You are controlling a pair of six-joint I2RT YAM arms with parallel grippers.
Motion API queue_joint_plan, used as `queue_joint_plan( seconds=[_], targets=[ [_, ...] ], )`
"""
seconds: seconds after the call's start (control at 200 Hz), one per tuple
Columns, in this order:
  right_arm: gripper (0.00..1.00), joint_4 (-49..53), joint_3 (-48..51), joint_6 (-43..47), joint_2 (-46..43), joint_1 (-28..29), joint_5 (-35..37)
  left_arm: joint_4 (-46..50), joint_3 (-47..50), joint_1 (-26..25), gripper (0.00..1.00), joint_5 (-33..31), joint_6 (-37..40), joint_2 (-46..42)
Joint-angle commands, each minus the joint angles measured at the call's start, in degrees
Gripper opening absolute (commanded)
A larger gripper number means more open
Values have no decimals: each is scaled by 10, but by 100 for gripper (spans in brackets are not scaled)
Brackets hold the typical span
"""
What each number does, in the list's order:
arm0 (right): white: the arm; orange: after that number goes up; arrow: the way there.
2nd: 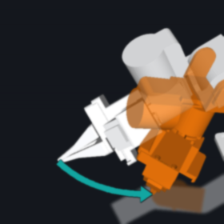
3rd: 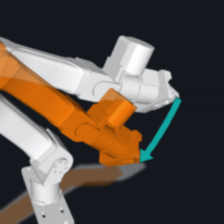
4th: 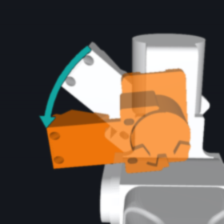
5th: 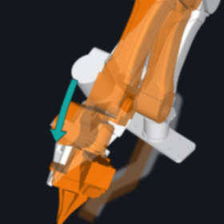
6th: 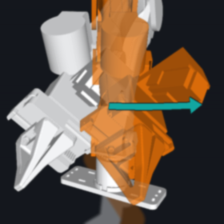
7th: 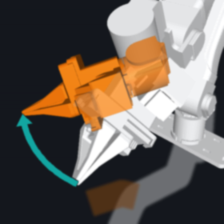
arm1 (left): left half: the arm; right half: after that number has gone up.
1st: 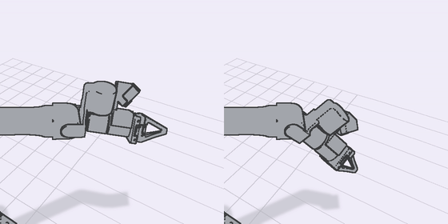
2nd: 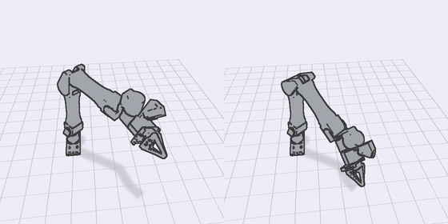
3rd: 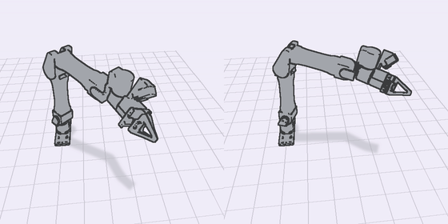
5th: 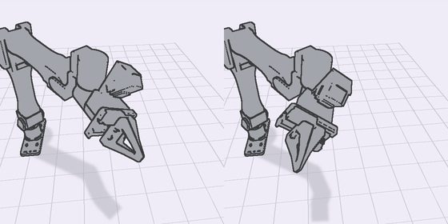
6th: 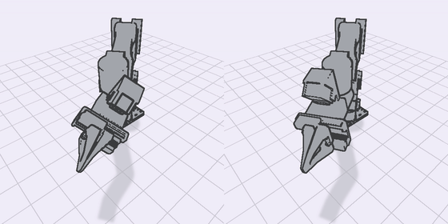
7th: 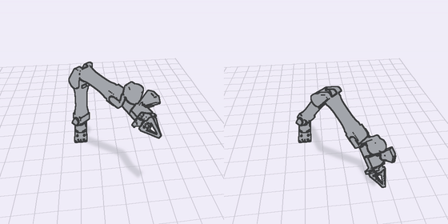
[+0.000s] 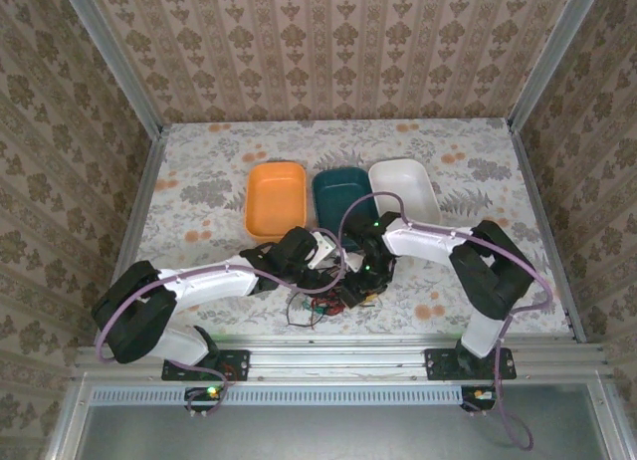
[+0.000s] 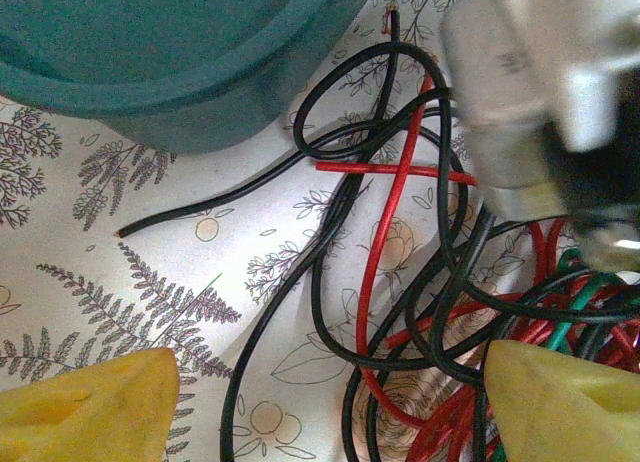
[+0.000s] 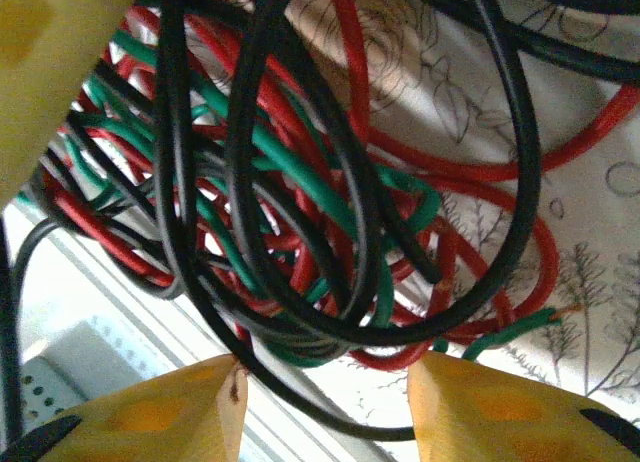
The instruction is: Untangle the cables
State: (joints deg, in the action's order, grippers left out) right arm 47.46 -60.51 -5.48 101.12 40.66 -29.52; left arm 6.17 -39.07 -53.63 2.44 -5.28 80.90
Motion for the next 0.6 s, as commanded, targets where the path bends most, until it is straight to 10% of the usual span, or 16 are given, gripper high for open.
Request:
queue_joint_plan(
  seconds=[0.0, 0.2, 0.595],
  targets=[
    [40, 23, -11, 16, 23, 2, 30, 1, -7, -1, 81, 7, 11, 0],
    [1, 24, -8, 18, -7, 5, 46, 6, -10, -1, 81, 5, 13, 8],
    [0, 44, -48, -23, -189, -42, 66, -4, -16, -3, 76, -10, 19, 43]
  ],
)
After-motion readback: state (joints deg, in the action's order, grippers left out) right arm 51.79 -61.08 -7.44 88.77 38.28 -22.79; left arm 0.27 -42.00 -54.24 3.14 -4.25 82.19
